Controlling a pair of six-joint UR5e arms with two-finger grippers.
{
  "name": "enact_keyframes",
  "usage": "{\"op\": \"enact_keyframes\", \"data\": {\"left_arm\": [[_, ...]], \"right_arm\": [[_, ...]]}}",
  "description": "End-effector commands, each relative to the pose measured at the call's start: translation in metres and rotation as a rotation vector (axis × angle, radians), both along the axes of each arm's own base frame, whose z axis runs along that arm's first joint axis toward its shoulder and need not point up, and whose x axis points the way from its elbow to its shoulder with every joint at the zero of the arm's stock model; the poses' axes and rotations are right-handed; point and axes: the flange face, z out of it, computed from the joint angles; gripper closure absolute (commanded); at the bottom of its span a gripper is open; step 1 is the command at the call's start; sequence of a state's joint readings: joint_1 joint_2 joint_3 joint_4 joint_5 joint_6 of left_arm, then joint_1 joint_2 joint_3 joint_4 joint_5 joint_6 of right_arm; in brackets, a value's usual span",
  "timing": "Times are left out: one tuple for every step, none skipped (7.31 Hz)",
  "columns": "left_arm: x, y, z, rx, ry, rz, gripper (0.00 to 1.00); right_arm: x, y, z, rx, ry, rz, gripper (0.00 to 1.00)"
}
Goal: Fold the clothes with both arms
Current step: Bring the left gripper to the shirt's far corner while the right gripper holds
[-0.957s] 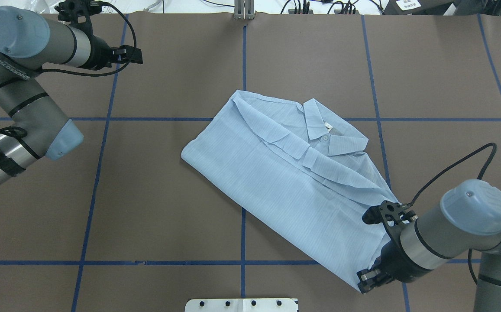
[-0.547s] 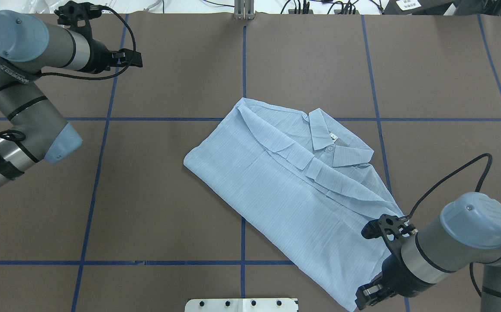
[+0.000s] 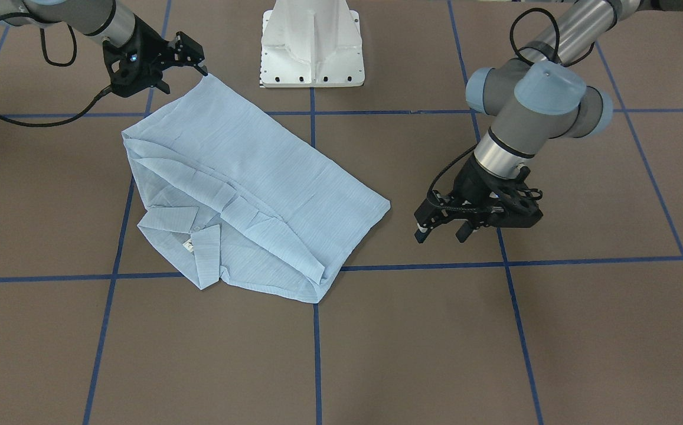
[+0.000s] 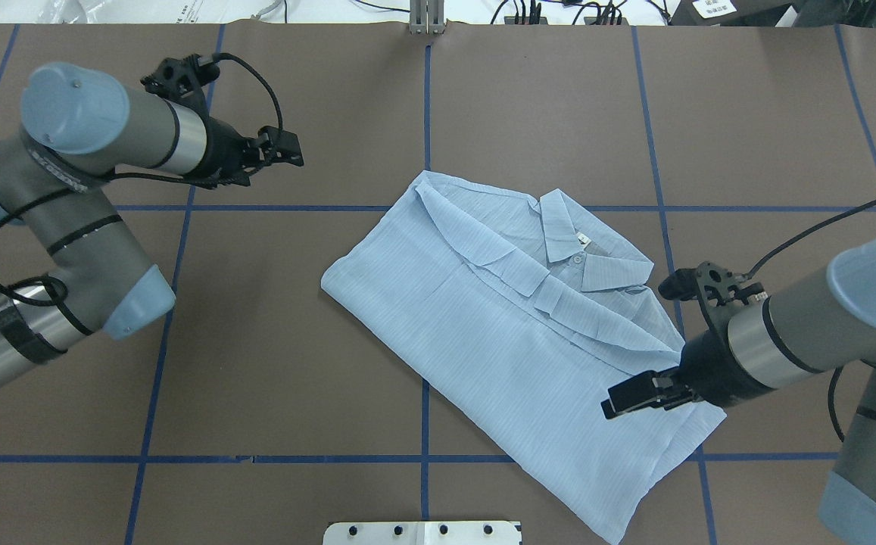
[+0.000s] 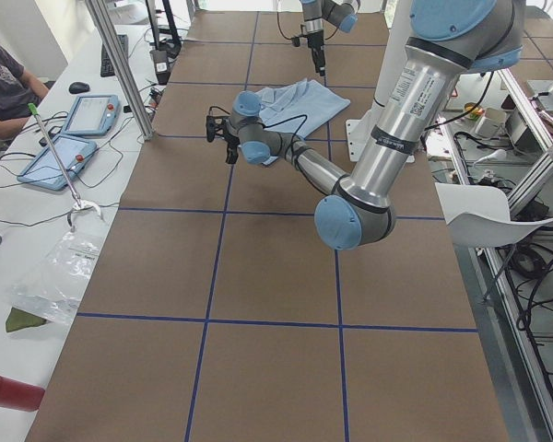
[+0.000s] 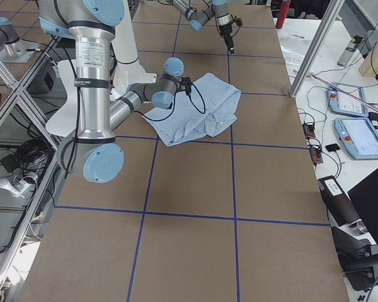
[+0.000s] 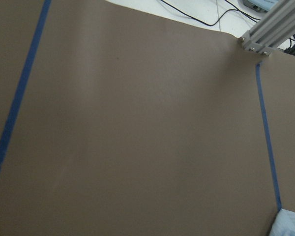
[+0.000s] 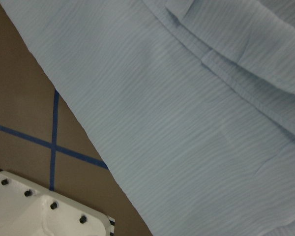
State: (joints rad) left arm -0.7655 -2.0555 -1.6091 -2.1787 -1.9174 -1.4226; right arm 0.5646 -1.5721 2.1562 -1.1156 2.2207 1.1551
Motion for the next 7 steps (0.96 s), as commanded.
{"op": "enact_keyframes", "data": {"left_arm": [[0.053, 0.060, -0.041, -0.128, -0.059, -0.015, 0.02], [0.078, 0.078, -0.048, -0.196, -0.068, -0.036, 0.03], [0.096, 0.089, -0.041, -0.215, -0.095, -0.051, 0.06], [0.111, 0.095, -0.030, -0.219, -0.120, -0.059, 0.06], [0.123, 0.096, -0.022, -0.232, -0.139, -0.063, 0.06], [0.125, 0.096, -0.016, -0.235, -0.149, -0.068, 0.06], [0.127, 0.094, -0.011, -0.239, -0.159, -0.070, 0.07]], "right_arm": [[0.010, -0.031, -0.003, 0.053, 0.021, 0.145, 0.00], [0.005, -0.038, 0.003, 0.065, 0.044, 0.180, 0.00], [0.004, -0.040, 0.002, 0.069, 0.043, 0.187, 0.00], [0.004, -0.040, 0.002, 0.069, 0.043, 0.187, 0.00], [0.003, -0.041, -0.001, 0.073, 0.037, 0.188, 0.00], [0.002, -0.042, -0.005, 0.074, 0.030, 0.187, 0.00], [0.002, -0.042, -0.006, 0.074, 0.030, 0.189, 0.00]]}}
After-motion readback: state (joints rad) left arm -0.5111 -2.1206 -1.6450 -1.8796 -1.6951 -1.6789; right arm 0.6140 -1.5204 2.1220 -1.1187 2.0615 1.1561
